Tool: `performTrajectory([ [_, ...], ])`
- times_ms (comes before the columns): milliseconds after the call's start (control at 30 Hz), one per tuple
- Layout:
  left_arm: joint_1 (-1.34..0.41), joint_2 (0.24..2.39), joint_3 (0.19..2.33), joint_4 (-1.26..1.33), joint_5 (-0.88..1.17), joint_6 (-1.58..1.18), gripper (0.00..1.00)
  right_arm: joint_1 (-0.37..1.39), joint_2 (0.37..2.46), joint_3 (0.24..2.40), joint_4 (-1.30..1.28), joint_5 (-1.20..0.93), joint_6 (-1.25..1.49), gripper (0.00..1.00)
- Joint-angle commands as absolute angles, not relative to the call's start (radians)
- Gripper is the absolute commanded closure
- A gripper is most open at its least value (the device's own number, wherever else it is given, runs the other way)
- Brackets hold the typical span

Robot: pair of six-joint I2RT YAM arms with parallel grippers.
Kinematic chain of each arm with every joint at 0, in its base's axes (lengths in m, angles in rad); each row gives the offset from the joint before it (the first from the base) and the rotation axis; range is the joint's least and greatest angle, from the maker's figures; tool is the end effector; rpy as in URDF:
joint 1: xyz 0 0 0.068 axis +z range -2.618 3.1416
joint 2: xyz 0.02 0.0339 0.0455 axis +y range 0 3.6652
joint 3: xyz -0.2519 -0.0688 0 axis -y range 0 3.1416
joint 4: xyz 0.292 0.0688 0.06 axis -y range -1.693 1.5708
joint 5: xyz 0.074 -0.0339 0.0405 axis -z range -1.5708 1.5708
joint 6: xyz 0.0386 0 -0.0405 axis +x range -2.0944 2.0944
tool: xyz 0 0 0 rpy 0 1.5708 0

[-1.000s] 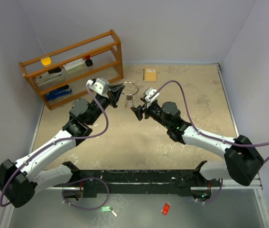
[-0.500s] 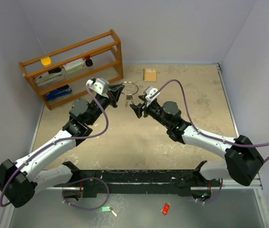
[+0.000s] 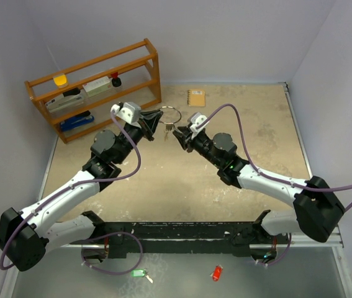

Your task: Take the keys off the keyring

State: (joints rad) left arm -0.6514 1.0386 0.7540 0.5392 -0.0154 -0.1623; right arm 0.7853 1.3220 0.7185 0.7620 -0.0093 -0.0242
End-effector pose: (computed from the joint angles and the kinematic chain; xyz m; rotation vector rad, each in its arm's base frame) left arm 0.2375 -0.1804 0.3345 0.3132 1.3107 -0.6803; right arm 0.2428 0.2432 0.2591 -0.5753 1.3229 0.6345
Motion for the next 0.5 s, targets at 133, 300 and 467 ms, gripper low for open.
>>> performTrajectory([
  [133, -0.656, 1.031, 0.745, 0.64, -0.043, -0.203, 1.0, 0.79, 1.281, 0.772, 0.77, 0.023, -0.076, 0.99],
  [300, -0.656, 1.035, 0.75, 0.616, -0.088, -0.207, 1.0, 0.79, 1.225, 0.786, 0.661, 0.058, -0.136, 1.0],
  [467, -0.657, 1.039, 0.746, 0.6, -0.108, -0.207, 0.97, 0.79, 1.16, 0.853, 0.453, 0.119, -0.229, 1.0],
])
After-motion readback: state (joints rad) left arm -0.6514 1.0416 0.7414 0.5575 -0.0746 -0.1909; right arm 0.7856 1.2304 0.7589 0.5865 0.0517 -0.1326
